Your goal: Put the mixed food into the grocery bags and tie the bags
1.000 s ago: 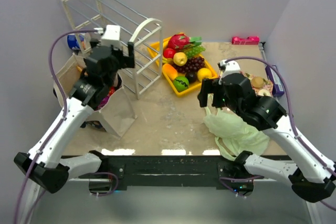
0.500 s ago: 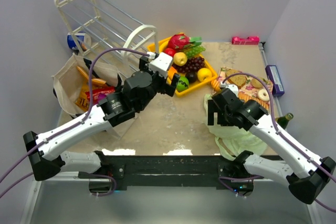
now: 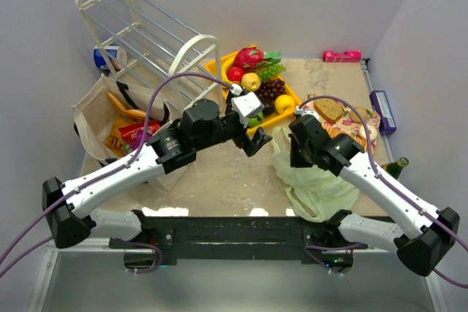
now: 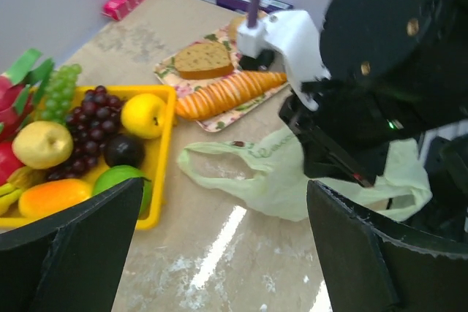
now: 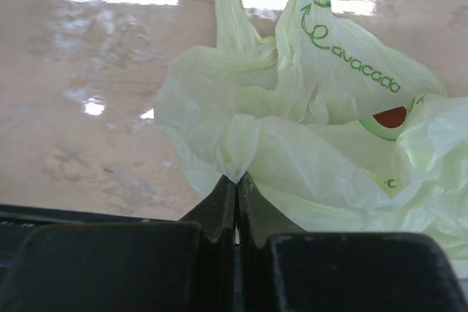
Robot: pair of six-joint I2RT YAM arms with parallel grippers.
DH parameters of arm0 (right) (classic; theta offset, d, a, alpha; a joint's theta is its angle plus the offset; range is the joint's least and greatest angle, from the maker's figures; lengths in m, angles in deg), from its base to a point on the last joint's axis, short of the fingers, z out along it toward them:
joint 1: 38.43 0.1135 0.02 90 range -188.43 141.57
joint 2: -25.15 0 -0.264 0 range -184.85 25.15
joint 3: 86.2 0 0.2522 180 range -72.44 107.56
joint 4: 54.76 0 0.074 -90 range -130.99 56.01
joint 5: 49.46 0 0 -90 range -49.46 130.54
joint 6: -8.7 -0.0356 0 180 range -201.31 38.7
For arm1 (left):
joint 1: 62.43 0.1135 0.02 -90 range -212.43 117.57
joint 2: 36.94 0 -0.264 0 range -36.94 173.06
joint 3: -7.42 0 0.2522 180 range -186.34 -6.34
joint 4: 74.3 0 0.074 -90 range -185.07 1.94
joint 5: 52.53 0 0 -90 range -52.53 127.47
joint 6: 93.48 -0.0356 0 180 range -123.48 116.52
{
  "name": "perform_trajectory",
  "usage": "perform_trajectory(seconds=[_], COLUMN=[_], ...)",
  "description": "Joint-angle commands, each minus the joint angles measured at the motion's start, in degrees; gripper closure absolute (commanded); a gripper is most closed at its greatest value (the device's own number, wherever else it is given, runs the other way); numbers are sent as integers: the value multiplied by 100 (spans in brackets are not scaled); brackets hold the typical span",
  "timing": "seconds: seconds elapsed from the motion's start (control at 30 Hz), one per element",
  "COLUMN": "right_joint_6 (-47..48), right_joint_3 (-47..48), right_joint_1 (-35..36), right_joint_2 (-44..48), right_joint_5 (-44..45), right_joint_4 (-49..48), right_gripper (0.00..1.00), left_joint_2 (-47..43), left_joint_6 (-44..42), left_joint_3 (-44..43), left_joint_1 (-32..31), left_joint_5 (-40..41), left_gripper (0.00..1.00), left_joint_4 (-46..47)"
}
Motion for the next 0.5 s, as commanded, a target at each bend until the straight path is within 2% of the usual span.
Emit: perform_trajectory(seconds=[0.0, 0.1, 0.23, 0.27, 0.33, 0.37, 0.4, 0.47], right_joint_6=[133, -7, 141, 229, 291, 326, 326, 300], right_joint_3=[44, -115, 323, 429, 832, 956, 1079, 1098], right_joint_1=[93, 470, 1025, 1060, 1043, 1052, 1043, 1000], right_joint_2=[76, -99, -949, -1100, -1329, -1382, -1339, -1016], right_joint_5=[-1478, -1840, -1779, -1840, -1648, -1630, -1194, -849], right_joint_4=[-1279, -2159, -2723, -2741, -2373, -2163, -1865, -1608], right_gripper=[100, 100, 100, 82, 56, 47, 29, 17], left_joint_2=[-498, -639, -455, -411, -375, -384, -419, -472], left_joint_6=[-169, -115, -431, -466, -563, -598, -625, -669], left_joint_3=[569, 921, 975, 975, 974, 975, 1009, 1088], left_joint_1=[523, 902, 947, 947, 956, 956, 965, 982], left_joint_5=[-1876, -2616, -2944, -3005, -3006, -2901, -2848, -2690], left_gripper=[0, 0, 0, 0, 0, 0, 0, 0], left_joint_4=[492, 652, 328, 301, 239, 230, 221, 291])
